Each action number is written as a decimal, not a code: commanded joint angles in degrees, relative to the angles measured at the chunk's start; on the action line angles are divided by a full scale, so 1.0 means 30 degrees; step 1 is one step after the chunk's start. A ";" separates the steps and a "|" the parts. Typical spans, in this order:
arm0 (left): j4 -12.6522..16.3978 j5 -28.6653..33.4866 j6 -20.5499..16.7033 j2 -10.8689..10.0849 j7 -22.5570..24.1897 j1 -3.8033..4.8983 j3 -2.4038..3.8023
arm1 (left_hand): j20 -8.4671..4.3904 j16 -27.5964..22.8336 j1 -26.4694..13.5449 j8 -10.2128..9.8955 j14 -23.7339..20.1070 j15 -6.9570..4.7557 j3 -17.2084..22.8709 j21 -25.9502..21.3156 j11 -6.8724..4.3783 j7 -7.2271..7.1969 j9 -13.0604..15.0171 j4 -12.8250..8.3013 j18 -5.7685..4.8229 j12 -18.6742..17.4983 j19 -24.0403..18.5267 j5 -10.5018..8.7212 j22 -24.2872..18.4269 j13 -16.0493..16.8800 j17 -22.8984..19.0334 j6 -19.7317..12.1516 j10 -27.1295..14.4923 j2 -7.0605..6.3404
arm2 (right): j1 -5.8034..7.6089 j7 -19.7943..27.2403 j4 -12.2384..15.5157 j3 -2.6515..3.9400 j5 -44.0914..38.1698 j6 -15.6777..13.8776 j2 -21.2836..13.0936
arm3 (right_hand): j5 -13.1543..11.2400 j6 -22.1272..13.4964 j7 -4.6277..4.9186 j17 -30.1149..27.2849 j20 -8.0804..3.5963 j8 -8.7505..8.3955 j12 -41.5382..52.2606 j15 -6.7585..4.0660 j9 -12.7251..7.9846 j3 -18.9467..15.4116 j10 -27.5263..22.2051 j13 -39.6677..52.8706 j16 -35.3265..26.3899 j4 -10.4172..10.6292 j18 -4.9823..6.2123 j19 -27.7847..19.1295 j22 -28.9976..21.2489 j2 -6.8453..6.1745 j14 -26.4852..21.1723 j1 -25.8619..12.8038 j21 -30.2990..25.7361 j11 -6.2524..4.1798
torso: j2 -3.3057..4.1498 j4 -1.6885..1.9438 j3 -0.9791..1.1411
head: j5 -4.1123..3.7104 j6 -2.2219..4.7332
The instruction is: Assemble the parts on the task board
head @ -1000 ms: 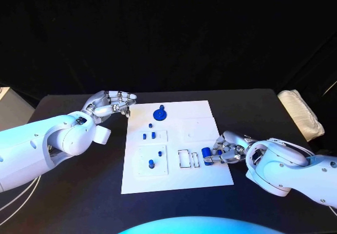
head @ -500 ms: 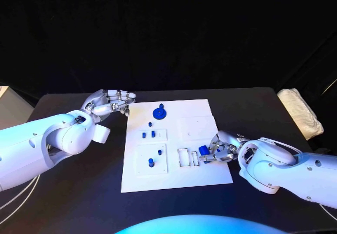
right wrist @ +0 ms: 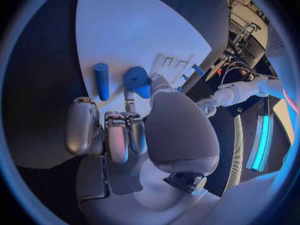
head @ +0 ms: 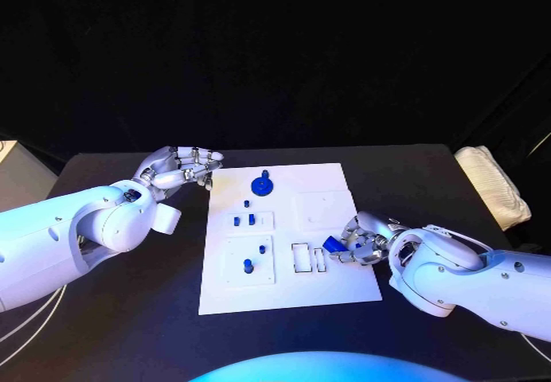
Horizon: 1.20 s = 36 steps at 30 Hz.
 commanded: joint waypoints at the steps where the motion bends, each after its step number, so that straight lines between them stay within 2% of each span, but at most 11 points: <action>1: 0.0037 0.0082 0.0201 0.0015 0.0046 -0.0008 0.0012 | 0.0084 0.0075 0.0070 0.0056 -0.0054 0.0044 -0.0085 -0.0056 0.0035 0.0002 -0.0023 0.0027 0.0267 -0.0069 0.0106 0.0025 -0.0029 -0.0024 -0.0015 -0.0138 -0.0113 0.0051 | -0.0111 -0.0137 0.0164 -0.0109 0.1334 -0.1132 -0.0126 | 0.0966 0.0451 -0.0244 0.5031 -0.0195 0.0104 0.0040 -0.0174 0.0020 0.1518 0.1999 0.5024 0.0080 0.0027 -0.0362 0.0009 0.0270 0.0196 0.1989 0.0575 0.0026 -0.0216 | -0.0007 -0.0015 -0.0002 | -0.0004 0.0025; 3: 0.0025 0.0071 0.0191 0.0018 0.0026 -0.0008 0.0012 | 0.0086 0.0076 0.0072 0.0060 -0.0057 0.0044 -0.0085 -0.0059 0.0034 -0.0001 -0.0023 0.0032 0.0267 -0.0066 0.0104 0.0028 -0.0030 -0.0028 -0.0014 -0.0138 -0.0116 0.0060 | -0.0012 -0.0022 0.0380 -0.0096 0.1772 -0.1537 -0.0237 | 0.1092 0.0511 -0.0278 0.5031 -0.0179 0.0126 0.0040 -0.0221 -0.0002 0.2080 0.1999 0.5024 0.0080 -0.0033 -0.0379 0.0021 0.0302 0.0000 0.1989 0.0466 0.0030 -0.0242 | -0.0014 -0.0024 -0.0005 | -0.0012 0.0030; 4: 0.0015 0.0066 0.0207 0.0020 0.0018 -0.0008 0.0012 | 0.0086 0.0076 0.0072 0.0060 -0.0057 0.0044 -0.0085 -0.0059 0.0034 -0.0001 -0.0023 0.0032 0.0267 -0.0066 0.0104 0.0028 -0.0030 -0.0028 -0.0014 -0.0138 -0.0116 0.0060 | 0.0075 0.0032 0.0503 -0.0088 0.2022 -0.1746 -0.0304 | 0.1088 0.0564 -0.0293 0.5031 -0.0192 0.0158 0.0040 -0.0234 -0.0018 0.2708 0.1999 0.5024 0.0080 -0.0047 -0.0387 0.0041 0.0353 -0.0246 0.1989 0.0212 0.0051 -0.0269 | -0.0015 -0.0030 -0.0007 | -0.0015 0.0035; 7: -0.0018 0.0058 0.0267 0.0031 -0.0010 -0.0008 0.0011 | 0.0091 0.0080 0.0059 0.0100 -0.0063 0.0046 -0.0089 -0.0066 0.0034 -0.0011 -0.0012 0.0059 0.0266 -0.0060 0.0102 0.0031 -0.0033 -0.0036 -0.0012 -0.0087 -0.0123 0.0088 | 0.0385 0.0127 0.0847 -0.0066 0.2686 -0.2138 -0.0494 | 0.1050 0.0626 -0.0312 0.5031 -0.0204 0.0220 0.0040 -0.0247 -0.0011 0.3332 0.1999 0.5024 0.0080 -0.0062 -0.0391 0.0056 0.0393 -0.0513 0.1989 -0.0088 0.0052 -0.0275 | -0.0027 -0.0018 -0.0012 | -0.0076 0.0124; 10: -0.0040 0.0056 0.0304 0.0057 -0.0019 -0.0008 0.0011 | 0.0094 0.0084 0.0063 0.0160 -0.0072 0.0045 -0.0099 -0.0074 0.0029 -0.0030 0.0006 0.0069 0.0269 -0.0054 0.0099 0.0030 -0.0035 -0.0047 -0.0010 -0.0006 -0.0137 0.0099 | 0.0725 0.0203 0.1143 -0.0053 0.3519 -0.2246 -0.0601 | 0.1037 0.0640 -0.0314 0.5031 -0.0213 0.0269 0.0040 -0.0255 0.0006 0.3787 0.1999 0.5024 0.0080 -0.0077 -0.0416 0.0101 0.0496 -0.0766 0.1989 -0.0241 0.0158 -0.0283 | -0.0017 -0.0027 -0.0012 | -0.0119 0.0242; 14: -0.0051 0.0059 0.0336 0.0089 -0.0023 -0.0008 0.0010 | 0.0094 0.0084 0.0063 0.0163 -0.0073 0.0045 -0.0101 -0.0075 0.0028 -0.0031 0.0007 0.0070 0.0269 -0.0053 0.0099 0.0030 -0.0036 -0.0048 -0.0010 -0.0003 -0.0138 0.0098 | 0.0929 0.0262 0.1420 -0.0048 0.4308 -0.2149 -0.0511 | 0.0946 0.0651 -0.0306 0.5031 -0.0212 0.0313 0.0040 -0.0247 0.0023 0.4135 0.1999 0.5024 0.0080 -0.0054 -0.0418 0.0106 0.0515 -0.0909 0.1989 -0.0555 0.0146 -0.0273 | -0.0012 -0.0017 -0.0006 | -0.0112 0.0187; 18: -0.0058 0.0060 0.0336 0.0099 -0.0024 -0.0008 0.0010 | 0.0094 0.0084 0.0063 0.0163 -0.0073 0.0045 -0.0101 -0.0075 0.0028 -0.0031 0.0007 0.0070 0.0269 -0.0053 0.0099 0.0030 -0.0036 -0.0048 -0.0010 -0.0003 -0.0138 0.0098 | 0.0986 0.0278 0.1497 -0.0052 0.4972 -0.1768 -0.0147 | 0.0786 0.0670 -0.0306 0.5031 -0.0209 0.0369 0.0040 -0.0244 0.0049 0.4410 0.1999 0.5024 0.0080 -0.0058 -0.0421 0.0116 0.0542 -0.1048 0.1989 -0.0869 0.0148 -0.0270 | 0.0007 -0.0033 -0.0002 | -0.0085 0.0145; 24: -0.0048 0.0062 0.0347 0.0120 -0.0032 -0.0007 0.0010 | 0.0094 0.0084 0.0063 0.0163 -0.0073 0.0045 -0.0101 -0.0075 0.0028 -0.0031 0.0007 0.0070 0.0269 -0.0053 0.0099 0.0030 -0.0036 -0.0048 -0.0010 -0.0003 -0.0138 0.0098 | 0.0799 0.0145 0.1347 -0.0067 0.5586 -0.0870 0.0710 | -0.0086 0.0726 -0.0293 0.5031 -0.0183 0.0537 -0.0032 -0.0219 0.0137 0.4727 0.1955 0.4970 0.0080 -0.0030 -0.0399 0.0091 0.0516 -0.1280 0.1989 -0.2213 -0.0007 -0.0249 | 0.0017 -0.0010 -0.0013 | -0.0058 0.0109; 28: -0.0040 0.0063 0.0362 0.0133 -0.0048 -0.0006 0.0010 | 0.0095 0.0087 0.0069 0.0167 -0.0079 0.0044 -0.0112 -0.0081 0.0025 -0.0034 0.0005 0.0071 0.0271 -0.0047 0.0096 0.0031 -0.0037 -0.0055 -0.0008 -0.0013 -0.0143 0.0085 | 0.0727 -0.0074 0.1208 -0.0070 0.5685 -0.0107 0.1177 | -0.0978 0.0794 -0.0325 0.5031 -0.0192 0.0705 -0.0114 -0.0238 0.0237 0.4677 0.1906 0.4909 0.0080 -0.0019 -0.0377 0.0066 0.0479 -0.1310 0.1989 -0.3030 -0.0136 -0.0273 | 0.0021 0.0008 -0.0009 | -0.0079 0.0063; 33: -0.0032 0.0064 0.0386 0.0143 -0.0061 -0.0005 0.0010 | 0.0095 0.0088 0.0090 0.0173 -0.0083 0.0041 -0.0108 -0.0083 0.0021 -0.0038 0.0004 0.0064 0.0272 -0.0040 0.0096 0.0034 -0.0038 -0.0058 -0.0008 -0.0014 -0.0140 0.0092 | 0.0680 -0.0435 0.0989 -0.0074 0.5480 0.0626 0.1718 | -0.1386 0.0857 -0.0360 0.5031 -0.0206 0.0839 0.0040 -0.0258 0.0311 0.4523 0.1999 0.5024 0.0080 -0.0006 -0.0428 0.0160 0.0674 -0.1295 0.1989 -0.3586 0.0102 -0.0300 | 0.0004 -0.0007 -0.0029 | -0.0081 0.0072; 36: -0.0028 0.0064 0.0397 0.0142 -0.0064 -0.0004 0.0010 | 0.0095 0.0088 0.0090 0.0173 -0.0083 0.0041 -0.0108 -0.0083 0.0021 -0.0038 0.0004 0.0064 0.0272 -0.0040 0.0096 0.0034 -0.0038 -0.0058 -0.0008 -0.0014 -0.0140 0.0092 | 0.0658 -0.0607 0.0893 -0.0076 0.5245 0.0763 0.1939 | -0.1522 0.0927 -0.0396 0.5031 -0.0225 0.0925 0.0040 -0.0283 0.0352 0.4404 0.1999 0.5024 0.0080 0.0002 -0.0454 0.0218 0.0780 -0.1271 0.1989 -0.3860 0.0238 -0.0332 | 0.0018 -0.0010 -0.0007 | -0.0041 0.0061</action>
